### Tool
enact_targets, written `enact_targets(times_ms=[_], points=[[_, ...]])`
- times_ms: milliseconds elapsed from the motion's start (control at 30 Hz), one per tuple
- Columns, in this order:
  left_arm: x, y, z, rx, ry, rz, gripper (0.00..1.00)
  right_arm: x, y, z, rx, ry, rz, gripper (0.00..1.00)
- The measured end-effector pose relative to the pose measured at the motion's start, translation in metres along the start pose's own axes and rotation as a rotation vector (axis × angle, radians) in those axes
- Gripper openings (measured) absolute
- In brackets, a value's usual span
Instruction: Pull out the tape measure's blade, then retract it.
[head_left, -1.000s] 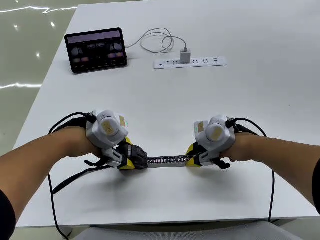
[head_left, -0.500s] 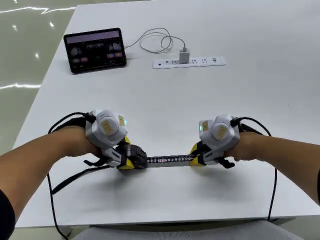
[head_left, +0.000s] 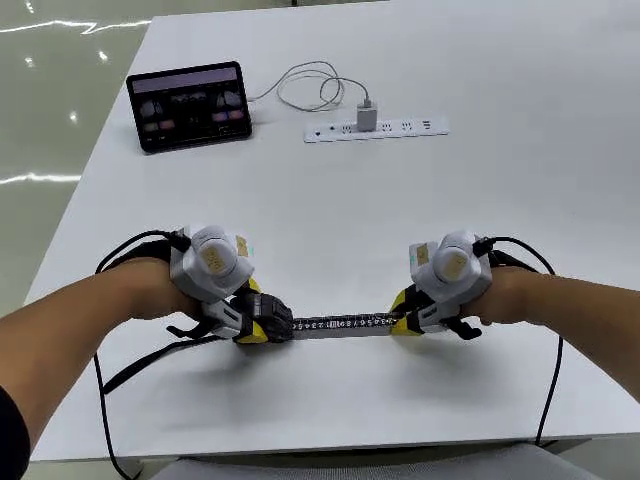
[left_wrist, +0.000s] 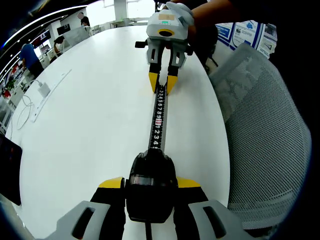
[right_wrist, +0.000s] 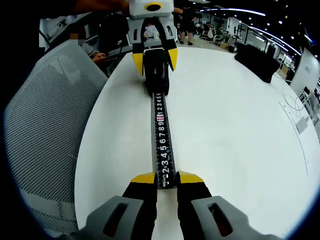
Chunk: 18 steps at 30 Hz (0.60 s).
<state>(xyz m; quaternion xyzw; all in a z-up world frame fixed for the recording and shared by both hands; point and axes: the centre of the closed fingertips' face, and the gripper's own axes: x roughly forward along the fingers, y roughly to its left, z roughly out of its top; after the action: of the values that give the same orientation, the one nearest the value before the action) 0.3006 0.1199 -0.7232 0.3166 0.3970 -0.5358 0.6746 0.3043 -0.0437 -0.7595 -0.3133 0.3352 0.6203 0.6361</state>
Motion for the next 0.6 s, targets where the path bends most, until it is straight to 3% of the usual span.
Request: enact_targets(times_ms=[600], points=[[0.002, 0.002, -0.002, 0.0, 0.002, -0.002, 0.33, -0.012, -0.002, -0.016, 0.019, 0.001, -0.012, 0.09]])
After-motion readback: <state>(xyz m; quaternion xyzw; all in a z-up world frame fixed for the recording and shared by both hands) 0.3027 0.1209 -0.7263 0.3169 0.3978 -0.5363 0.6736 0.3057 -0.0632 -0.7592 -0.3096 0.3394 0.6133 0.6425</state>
